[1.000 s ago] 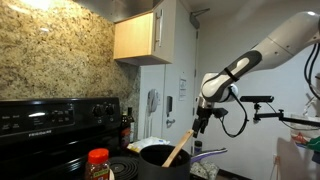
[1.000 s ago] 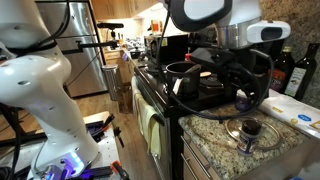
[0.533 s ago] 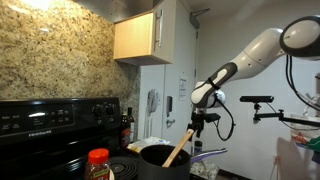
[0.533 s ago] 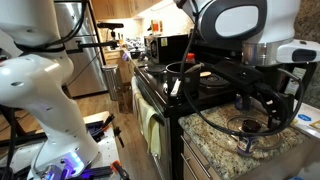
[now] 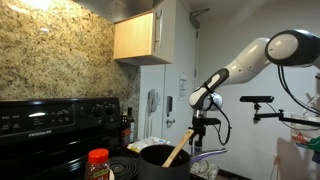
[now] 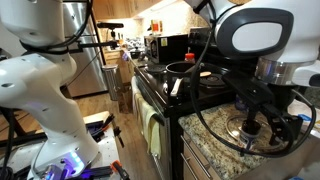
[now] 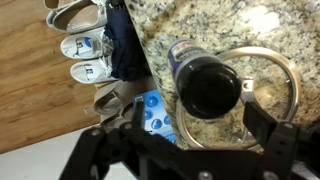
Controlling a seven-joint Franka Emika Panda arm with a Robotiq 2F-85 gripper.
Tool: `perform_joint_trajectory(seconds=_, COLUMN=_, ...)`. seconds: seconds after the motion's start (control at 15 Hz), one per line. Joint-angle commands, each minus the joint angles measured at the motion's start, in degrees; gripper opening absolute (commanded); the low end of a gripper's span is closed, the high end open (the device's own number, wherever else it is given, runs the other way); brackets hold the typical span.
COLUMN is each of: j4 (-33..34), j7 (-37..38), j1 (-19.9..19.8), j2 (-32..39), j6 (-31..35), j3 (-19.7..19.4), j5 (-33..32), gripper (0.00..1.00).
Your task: Move the small bottle to the left side of the stove
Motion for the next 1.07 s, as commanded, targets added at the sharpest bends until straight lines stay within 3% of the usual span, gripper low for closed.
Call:
perform_joint_trajectory(seconds=0.0, j4=1.2, j7=-1.1, j1=-2.6, j2=0.1, j6=-1.8, j3=0.7, j5=1.2, gripper=1.0)
perform_joint_trajectory(seconds=0.4, j4=3.5, j7=-4.1, j1=-3.2, j2=1.7, j6=-2.5, j3=2.5, j5=1.5, gripper=0.98)
perform_joint_trajectory(seconds=0.47, j4=4.0, j7=-4.7, j1=-3.2, j2=2.1, j6=-3.1, j3=3.0, j5=1.7, gripper=0.8)
perform_joint_trajectory(seconds=1.0, j4=6.5, j7=-5.3, j1=-3.2, j2=4.2, j6=-6.6, j3=3.9, j5=0.5, gripper=0.28)
